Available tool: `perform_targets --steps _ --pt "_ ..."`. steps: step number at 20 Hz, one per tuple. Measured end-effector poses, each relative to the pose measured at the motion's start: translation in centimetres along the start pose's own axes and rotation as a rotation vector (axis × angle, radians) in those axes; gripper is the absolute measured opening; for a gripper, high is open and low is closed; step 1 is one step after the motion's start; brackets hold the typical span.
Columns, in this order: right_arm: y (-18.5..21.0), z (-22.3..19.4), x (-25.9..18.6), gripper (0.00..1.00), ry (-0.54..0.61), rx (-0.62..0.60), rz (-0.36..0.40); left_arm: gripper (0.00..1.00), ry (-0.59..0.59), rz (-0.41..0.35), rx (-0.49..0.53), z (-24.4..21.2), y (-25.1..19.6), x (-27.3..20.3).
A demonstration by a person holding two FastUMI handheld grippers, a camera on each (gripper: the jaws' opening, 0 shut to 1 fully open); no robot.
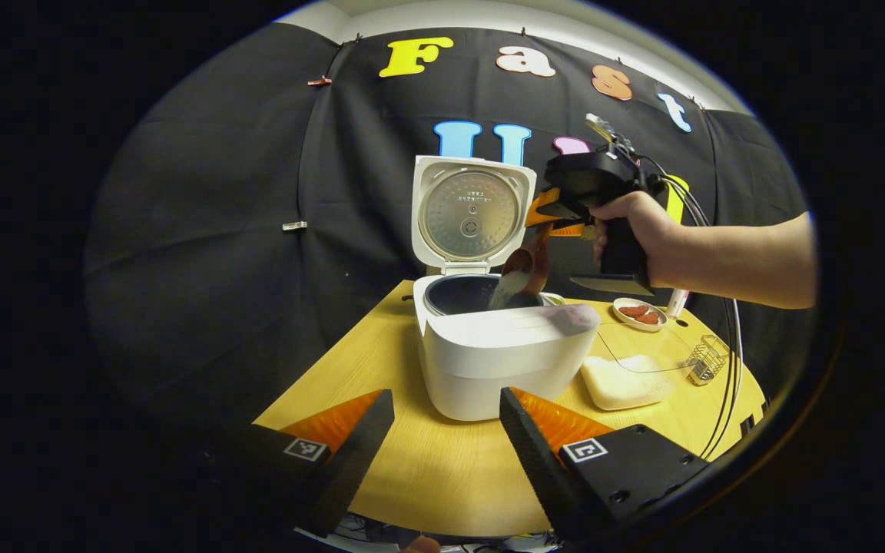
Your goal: Close the left gripper, press the button to open the rice cooker; take a wooden spoon from the chopstick holder with the right hand, scoop a spoonful of rice and pour it into the rice cooker, then put the wooden spoon back into the chopstick holder.
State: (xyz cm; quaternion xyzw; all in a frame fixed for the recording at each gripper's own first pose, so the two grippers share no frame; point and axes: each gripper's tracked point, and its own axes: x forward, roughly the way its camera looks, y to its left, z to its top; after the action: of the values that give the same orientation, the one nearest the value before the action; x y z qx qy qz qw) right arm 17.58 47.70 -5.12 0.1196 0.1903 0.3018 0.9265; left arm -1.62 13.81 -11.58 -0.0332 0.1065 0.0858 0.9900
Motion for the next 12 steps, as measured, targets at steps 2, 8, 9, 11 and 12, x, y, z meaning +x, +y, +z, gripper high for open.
perform_targets --steps 2,8,9,11,12 --pt "1.6 0.0 0.4 0.19 -0.022 -0.104 0.039 0.95 0.009 -0.005 -0.009 -0.3 -0.2 -0.1" --pt "4.4 -0.9 1.3 0.20 -0.058 -0.347 0.118 0.96 0.014 -0.003 -0.019 -0.5 0.2 -0.1" --pt "4.9 -0.8 1.3 0.20 -0.074 -0.403 0.130 0.96 0.011 0.001 -0.021 -0.5 0.4 -0.1" --pt "6.1 -0.9 1.1 0.19 -0.113 -0.522 0.174 0.96 0.012 0.013 -0.031 -0.5 0.8 -0.2" --pt "7.0 -1.2 1.0 0.19 -0.126 -0.576 0.201 0.96 0.013 0.016 -0.039 -0.6 0.9 -0.2"
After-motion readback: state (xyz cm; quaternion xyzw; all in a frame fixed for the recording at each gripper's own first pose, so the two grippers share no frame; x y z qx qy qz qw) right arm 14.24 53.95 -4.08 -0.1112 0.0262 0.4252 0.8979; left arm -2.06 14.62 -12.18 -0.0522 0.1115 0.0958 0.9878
